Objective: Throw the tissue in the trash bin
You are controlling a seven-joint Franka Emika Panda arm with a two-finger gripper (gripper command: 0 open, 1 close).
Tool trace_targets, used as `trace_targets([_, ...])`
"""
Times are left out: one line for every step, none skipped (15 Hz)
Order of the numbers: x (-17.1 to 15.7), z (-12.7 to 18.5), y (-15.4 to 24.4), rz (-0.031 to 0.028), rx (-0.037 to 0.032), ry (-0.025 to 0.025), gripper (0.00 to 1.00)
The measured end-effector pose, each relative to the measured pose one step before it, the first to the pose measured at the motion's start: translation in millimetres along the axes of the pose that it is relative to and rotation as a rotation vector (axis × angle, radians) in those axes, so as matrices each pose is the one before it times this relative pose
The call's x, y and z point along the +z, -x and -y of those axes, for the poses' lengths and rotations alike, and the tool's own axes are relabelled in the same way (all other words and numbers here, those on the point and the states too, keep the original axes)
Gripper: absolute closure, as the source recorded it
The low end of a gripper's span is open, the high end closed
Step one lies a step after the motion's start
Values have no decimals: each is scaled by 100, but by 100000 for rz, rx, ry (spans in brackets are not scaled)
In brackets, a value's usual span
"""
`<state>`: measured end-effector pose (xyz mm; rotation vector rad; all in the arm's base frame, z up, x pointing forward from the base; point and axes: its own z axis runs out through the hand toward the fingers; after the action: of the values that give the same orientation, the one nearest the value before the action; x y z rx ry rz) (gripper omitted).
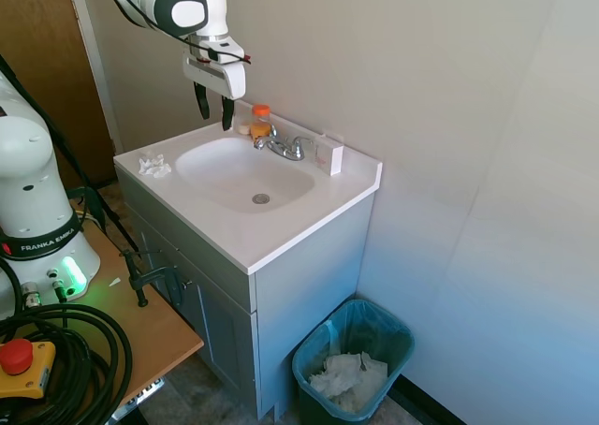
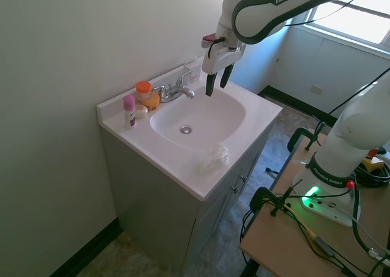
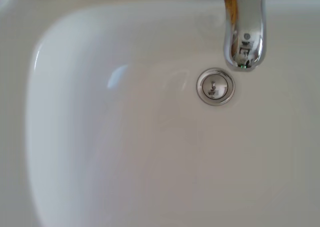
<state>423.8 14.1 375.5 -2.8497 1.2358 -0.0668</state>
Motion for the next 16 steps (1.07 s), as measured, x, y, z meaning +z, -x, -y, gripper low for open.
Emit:
trace_targets([52, -47, -27, 211, 121, 180, 0])
trace_targets([123, 105, 131, 90, -765, 682, 0])
trace_targets([-72, 409, 383, -842, -2050, 774, 0])
trace_targets([-10, 686, 749, -835, -2430, 815, 0])
trace_targets([68, 1001, 1113, -882, -2655, 742, 0])
trace_targets([223, 1123, 1291, -443, -2859, 871, 0])
trace_targets([514, 1240, 1482, 111, -2872, 1225, 0])
trace_targets([762, 1162, 1461, 632, -2552, 1593, 0])
trace_targets([993, 1113, 1444, 413, -2464, 2028, 0])
trace_targets([1381, 948, 1441, 527, -2436, 2492, 0])
trace_targets([1457, 925, 1467, 761, -1826, 2603, 0])
trace_targets([1307, 793, 1249, 530, -1705, 2459, 0])
trace_targets([1289, 511, 965, 329, -1194, 2044, 0])
trace_targets([1245, 261, 802, 704, -695, 1855, 0])
trace_targets([1160, 69, 699, 548, -477, 1654, 0])
trace_targets([1024, -59, 669, 876, 169, 1497, 0])
